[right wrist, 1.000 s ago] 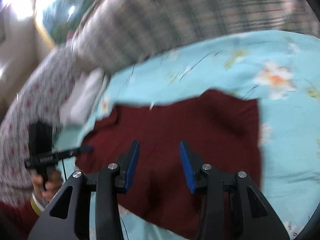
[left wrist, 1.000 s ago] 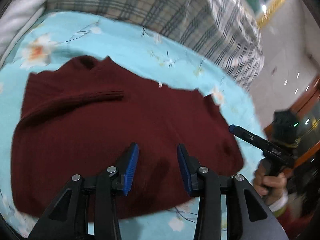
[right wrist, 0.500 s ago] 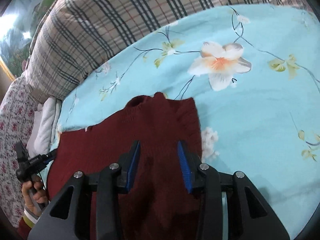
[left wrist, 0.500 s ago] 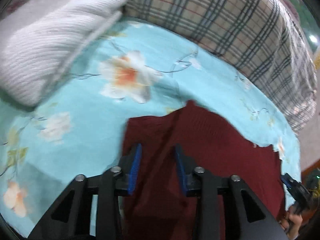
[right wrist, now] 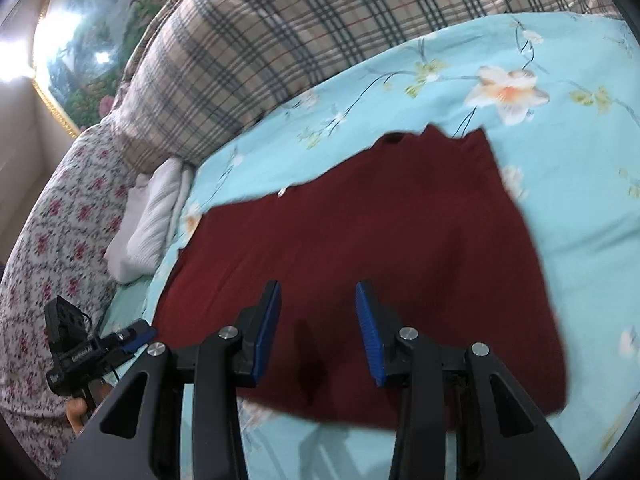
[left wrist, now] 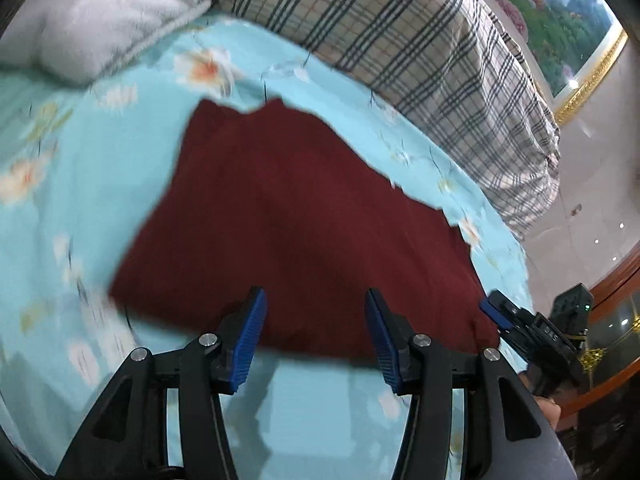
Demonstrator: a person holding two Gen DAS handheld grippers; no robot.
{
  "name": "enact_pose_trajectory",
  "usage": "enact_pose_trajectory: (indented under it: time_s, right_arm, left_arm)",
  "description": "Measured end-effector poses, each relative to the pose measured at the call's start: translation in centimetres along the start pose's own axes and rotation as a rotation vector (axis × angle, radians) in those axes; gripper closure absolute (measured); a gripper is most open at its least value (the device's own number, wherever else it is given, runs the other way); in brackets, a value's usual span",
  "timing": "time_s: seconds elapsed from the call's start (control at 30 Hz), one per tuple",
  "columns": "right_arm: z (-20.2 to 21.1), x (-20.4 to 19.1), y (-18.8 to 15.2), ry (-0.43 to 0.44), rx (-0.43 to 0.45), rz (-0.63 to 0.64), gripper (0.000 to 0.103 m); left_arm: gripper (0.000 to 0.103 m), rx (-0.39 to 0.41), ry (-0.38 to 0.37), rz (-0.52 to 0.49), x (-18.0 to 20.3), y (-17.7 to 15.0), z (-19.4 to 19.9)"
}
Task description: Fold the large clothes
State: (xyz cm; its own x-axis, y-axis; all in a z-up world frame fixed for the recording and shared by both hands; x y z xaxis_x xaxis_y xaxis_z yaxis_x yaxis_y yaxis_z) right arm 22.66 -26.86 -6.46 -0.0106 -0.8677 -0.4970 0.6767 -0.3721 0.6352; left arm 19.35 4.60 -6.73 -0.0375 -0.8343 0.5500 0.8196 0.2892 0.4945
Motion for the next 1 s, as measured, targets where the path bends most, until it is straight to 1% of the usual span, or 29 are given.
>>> enact_pose_trajectory:
  time_s: [0.03, 0.07, 0.1, 0.13, 0.17, 0.2, 0.23, 0.27, 0.3, 0.37, 0.4, 0.5, 0.57, 0.63, 0.67, 0.73, 0.77, 0.8, 0.83, 0.87, 0.9, 0.93, 0.97, 1.0]
  right_arm:
    - [0.0, -0.2, -0.5, 0.005, -0.004, -0.004, 0.063]
    - [0.0, -0.3, -0.9, 0.008, -0.007, -0.006, 0.063]
    - [-0.1, -0.5, -1.4, 0.009, -0.011, -0.007, 0.063]
    - [-0.1, -0.8, -1.8, 0.005, -0.012, -0.006, 0.063]
    - [-0.1, -1.0, -2.2, -0.001, -0.010, -0.004, 0.064]
    - [-0.1, -1.3, -2.6, -0.005, -0.009, 0.001, 0.066]
    - [-0.2, -1.6, -2.8, -0.005, -0.009, 0.004, 0.069]
    - [-0.2, -1.9, -2.9, -0.003, -0.008, 0.007, 0.070]
    - [-0.2, -2.1, -3.0, 0.000, -0.008, 0.012, 0.070]
    - [-0.3, -2.8, -3.1, 0.003, -0.006, 0.025, 0.073]
    - [-0.4, -3.0, -3.1, 0.004, -0.007, 0.027, 0.075]
    - [-1.2, -4.0, -2.9, 0.008, -0.022, 0.041, 0.076]
    - [-2.0, -5.0, -2.4, 0.011, -0.039, 0.062, 0.080]
    - [-3.0, -6.2, -1.8, 0.003, -0.055, 0.098, 0.081]
    - [-3.9, -7.0, -1.2, -0.011, -0.077, 0.127, 0.081]
    - [-5.1, -8.1, -0.6, -0.015, -0.097, 0.158, 0.087]
    - [-5.9, -8.8, -0.3, -0.018, -0.113, 0.185, 0.087]
    - [-6.6, -9.3, -0.1, -0.025, -0.126, 0.206, 0.087]
    - [-7.5, -9.6, 0.1, -0.028, -0.139, 0.219, 0.087]
    - [-8.6, -9.7, 0.1, -0.043, -0.167, 0.232, 0.088]
    - [-9.9, -9.6, -0.1, -0.079, -0.208, 0.256, 0.089]
    - [-11.4, -9.1, -0.6, -0.109, -0.262, 0.277, 0.091]
    - [-12.6, -8.6, -1.2, -0.107, -0.297, 0.284, 0.092]
    - [-12.8, -8.5, -1.2, -0.100, -0.284, 0.294, 0.095]
  left_arm:
    - [0.047, -0.010, -0.008, 0.021, -0.1, -0.9, 0.0]
    - [0.043, -0.019, -0.013, 0.043, -0.4, -1.8, 0.0]
    - [0.036, -0.027, -0.012, 0.061, -0.6, -2.4, -0.2]
    - [0.033, -0.038, -0.016, 0.083, -1.0, -3.2, -0.5]
    - [0.029, -0.051, -0.036, 0.103, -1.3, -3.9, -0.8]
    - [0.029, -0.065, -0.063, 0.123, -1.7, -4.4, -1.1]
    - [0.029, -0.065, -0.080, 0.143, -2.1, -4.6, -1.3]
    - [0.028, -0.052, -0.093, 0.158, -2.4, -4.5, -1.3]
    - [0.025, -0.045, -0.104, 0.172, -2.6, -4.2, -1.5]
    - [0.021, -0.021, -0.121, 0.212, -3.1, -3.2, -2.0]
    - [0.021, -0.007, -0.116, 0.226, -3.4, -2.7, -2.3]
    - [0.021, 0.041, -0.105, 0.288, -4.2, -1.0, -3.5]
    - [0.021, 0.080, -0.081, 0.311, -4.5, 0.0, -3.9]
    - [0.021, 0.108, -0.046, 0.305, -4.3, 0.7, -4.4]
    - [0.022, 0.119, -0.028, 0.299, -4.2, 1.0, -4.6]
    - [0.025, 0.133, -0.008, 0.290, -4.1, 1.3, -4.8]
    - [0.030, 0.139, 0.000, 0.287, -4.2, 1.4, -4.9]
    - [0.042, 0.143, 0.001, 0.290, -4.4, 1.6, -5.0]
    - [0.048, 0.142, -0.002, 0.297, -4.7, 1.6, -5.1]
    - [0.062, 0.137, -0.017, 0.312, -5.1, 1.8, -5.3]
    - [0.075, 0.132, -0.038, 0.330, -5.6, 1.8, -5.4]
    - [0.078, 0.131, -0.059, 0.341, -5.9, 1.9, -5.4]
    - [0.084, 0.133, -0.072, 0.345, -6.1, 1.9, -5.3]
    - [0.088, 0.133, -0.078, 0.342, -6.0, 2.0, -5.2]
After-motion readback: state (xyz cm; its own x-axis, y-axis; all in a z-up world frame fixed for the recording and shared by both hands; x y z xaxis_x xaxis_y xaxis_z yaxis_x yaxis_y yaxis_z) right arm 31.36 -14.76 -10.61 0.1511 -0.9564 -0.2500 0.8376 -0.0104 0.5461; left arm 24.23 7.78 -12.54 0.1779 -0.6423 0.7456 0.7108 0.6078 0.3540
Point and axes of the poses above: each gripper's, at about its wrist camera, not at the fingertips, and z roughly against the way its jaws point, x to its right, y to its top, the point moved 4 cm from there along -z, roughly the way its jaws point
